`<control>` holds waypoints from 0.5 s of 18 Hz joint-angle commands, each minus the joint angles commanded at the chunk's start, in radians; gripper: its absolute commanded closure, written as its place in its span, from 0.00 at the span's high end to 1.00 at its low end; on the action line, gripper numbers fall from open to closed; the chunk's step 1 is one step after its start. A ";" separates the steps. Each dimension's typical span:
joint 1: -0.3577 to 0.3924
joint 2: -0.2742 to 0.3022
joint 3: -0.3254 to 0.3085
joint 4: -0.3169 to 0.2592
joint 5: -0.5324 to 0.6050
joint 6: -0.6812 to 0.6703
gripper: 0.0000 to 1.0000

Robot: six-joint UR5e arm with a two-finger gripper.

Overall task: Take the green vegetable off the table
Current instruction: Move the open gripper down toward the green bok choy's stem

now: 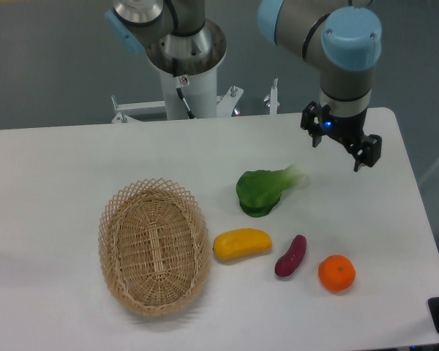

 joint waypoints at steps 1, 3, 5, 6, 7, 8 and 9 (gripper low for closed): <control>0.006 0.000 -0.038 0.043 -0.003 0.005 1.00; 0.011 -0.002 -0.101 0.149 -0.037 0.023 1.00; 0.029 -0.008 -0.129 0.165 -0.070 0.128 1.00; 0.038 -0.012 -0.150 0.168 -0.071 0.187 1.00; 0.052 -0.012 -0.181 0.175 -0.072 0.227 1.00; 0.064 -0.012 -0.201 0.181 -0.072 0.264 1.00; 0.074 -0.012 -0.210 0.181 -0.072 0.303 1.00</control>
